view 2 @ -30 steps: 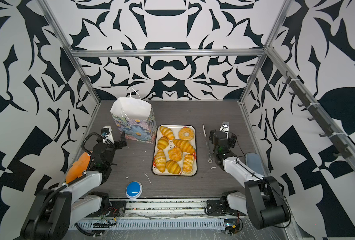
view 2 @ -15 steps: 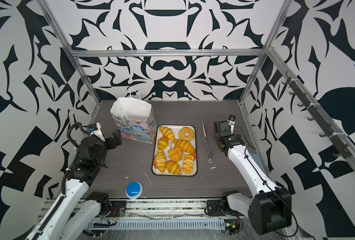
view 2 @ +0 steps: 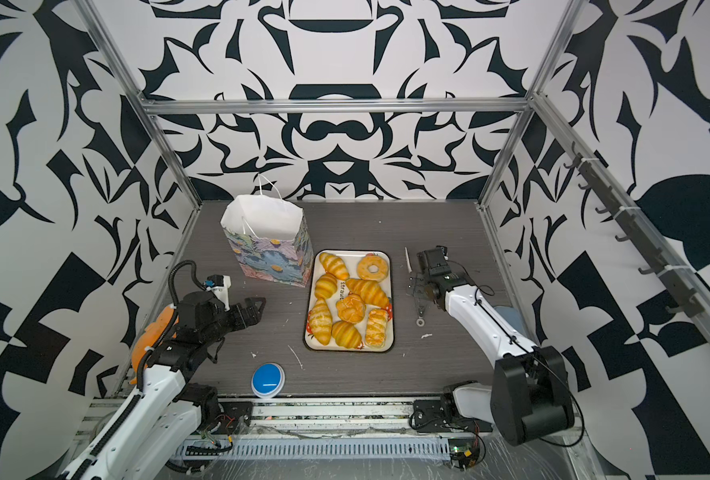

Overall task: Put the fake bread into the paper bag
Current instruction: 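Close the right gripper on the metal tongs while the left gripper nears the bag, then lift the tongs with the right gripper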

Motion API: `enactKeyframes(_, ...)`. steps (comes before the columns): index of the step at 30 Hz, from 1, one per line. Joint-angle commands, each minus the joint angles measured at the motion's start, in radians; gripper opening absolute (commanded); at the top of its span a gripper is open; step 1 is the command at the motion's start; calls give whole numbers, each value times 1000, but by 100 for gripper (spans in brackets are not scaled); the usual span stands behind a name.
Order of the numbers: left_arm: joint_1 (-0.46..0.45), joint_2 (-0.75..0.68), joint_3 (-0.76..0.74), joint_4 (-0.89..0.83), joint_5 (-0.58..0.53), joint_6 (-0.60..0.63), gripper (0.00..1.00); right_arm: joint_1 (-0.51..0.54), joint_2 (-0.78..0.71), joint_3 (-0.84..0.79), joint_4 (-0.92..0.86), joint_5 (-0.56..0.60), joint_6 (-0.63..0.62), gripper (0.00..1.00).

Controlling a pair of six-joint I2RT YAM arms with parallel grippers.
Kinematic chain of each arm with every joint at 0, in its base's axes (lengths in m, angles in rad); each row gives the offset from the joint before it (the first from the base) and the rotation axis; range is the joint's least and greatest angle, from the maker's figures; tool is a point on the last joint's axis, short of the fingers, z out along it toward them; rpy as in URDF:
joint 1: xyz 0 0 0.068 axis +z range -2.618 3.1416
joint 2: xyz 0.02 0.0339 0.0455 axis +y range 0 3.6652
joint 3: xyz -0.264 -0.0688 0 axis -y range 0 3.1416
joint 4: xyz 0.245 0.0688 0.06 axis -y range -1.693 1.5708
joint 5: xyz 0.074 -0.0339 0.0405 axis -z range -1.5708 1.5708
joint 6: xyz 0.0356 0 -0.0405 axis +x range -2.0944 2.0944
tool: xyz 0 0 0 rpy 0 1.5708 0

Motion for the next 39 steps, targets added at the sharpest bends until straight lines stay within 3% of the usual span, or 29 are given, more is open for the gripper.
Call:
enactKeyframes(1, -2, 15, -8, 30, 39, -10, 100, 6, 46, 39, -8, -14, -22, 99)
enactKeyframes(21, -2, 98, -19, 100, 80, -9, 95, 3, 276, 145, 30, -19, -33, 99)
enactKeyframes(39, -4, 127, -17, 115, 92, -7, 95, -25, 363, 109, 113, -35, 17, 89)
